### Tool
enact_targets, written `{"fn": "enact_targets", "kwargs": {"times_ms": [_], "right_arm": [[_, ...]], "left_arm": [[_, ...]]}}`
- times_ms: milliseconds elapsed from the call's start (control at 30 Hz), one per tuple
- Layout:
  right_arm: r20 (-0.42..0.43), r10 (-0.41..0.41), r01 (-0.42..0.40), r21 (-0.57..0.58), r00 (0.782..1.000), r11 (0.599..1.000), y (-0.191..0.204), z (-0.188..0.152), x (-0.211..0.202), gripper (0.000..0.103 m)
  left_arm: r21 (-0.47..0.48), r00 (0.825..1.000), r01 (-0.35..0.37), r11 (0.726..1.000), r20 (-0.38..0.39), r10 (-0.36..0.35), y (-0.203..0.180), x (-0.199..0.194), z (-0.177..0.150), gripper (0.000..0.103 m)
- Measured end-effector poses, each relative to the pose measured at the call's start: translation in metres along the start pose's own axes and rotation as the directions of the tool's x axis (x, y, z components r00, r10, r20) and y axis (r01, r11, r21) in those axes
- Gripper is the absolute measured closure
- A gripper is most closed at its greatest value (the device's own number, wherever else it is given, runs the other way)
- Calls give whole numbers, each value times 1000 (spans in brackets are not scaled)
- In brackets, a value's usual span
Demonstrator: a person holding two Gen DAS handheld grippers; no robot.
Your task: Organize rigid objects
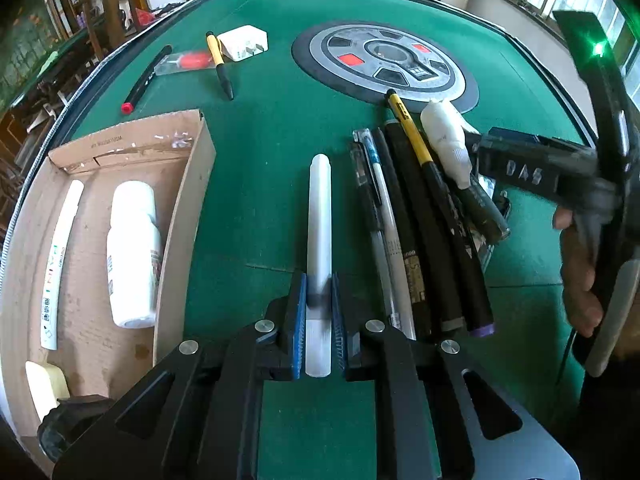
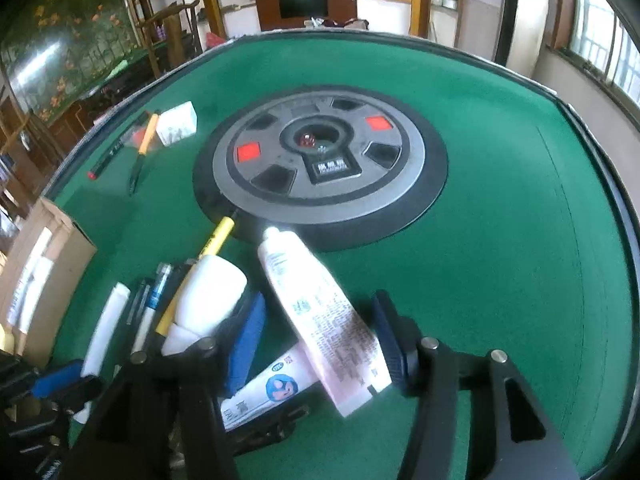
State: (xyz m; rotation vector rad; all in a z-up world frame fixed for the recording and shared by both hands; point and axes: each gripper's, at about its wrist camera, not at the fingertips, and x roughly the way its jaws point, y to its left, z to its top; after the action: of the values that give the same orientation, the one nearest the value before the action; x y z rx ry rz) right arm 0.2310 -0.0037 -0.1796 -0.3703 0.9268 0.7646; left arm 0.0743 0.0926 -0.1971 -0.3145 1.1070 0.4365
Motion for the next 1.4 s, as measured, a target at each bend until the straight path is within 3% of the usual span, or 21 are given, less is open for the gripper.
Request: {"fn": "enact_targets", "kwargs": {"times_ms": [100,167,300,467,600,800,1033,1400], "right_arm": [[8,-28,28,-41,1000,999,7,-1,1,51],[9,-23,23,-40,1000,999,6,-1,0,65],[1,-33,33,-30,999,999,3,-1,-2,73],[-1,-2,2,27,1000,1000,-3,0,-5,80],[36,40,-42,82,999,996,-10,2,-16,93],[41,27,-32,134,999,990,-15,2,-17,94],[130,57,-81,186,990,979,-18,5,-34,95],[254,102,-149,172,962,974,12,2,-57,95]], "left_arm": [[3,1000,-2,1000,11,2,1,0,1,91],[14,1000,-6,1000,23,6,0,0,0,91],[25,1000,-19,1000,16,19,-1,-2,-3,91],[24,1000,-29,999,12,29,-2,0,1,91],[34,999,-39,999,25,38,-4,1,1,91],[-17,1000,13,1000,26,-13,4,-4,-3,91],[-75,996,82,994,52,-79,13,-24,-11,91],[-146,973,215,966,117,-199,42,-85,-37,91]]}}
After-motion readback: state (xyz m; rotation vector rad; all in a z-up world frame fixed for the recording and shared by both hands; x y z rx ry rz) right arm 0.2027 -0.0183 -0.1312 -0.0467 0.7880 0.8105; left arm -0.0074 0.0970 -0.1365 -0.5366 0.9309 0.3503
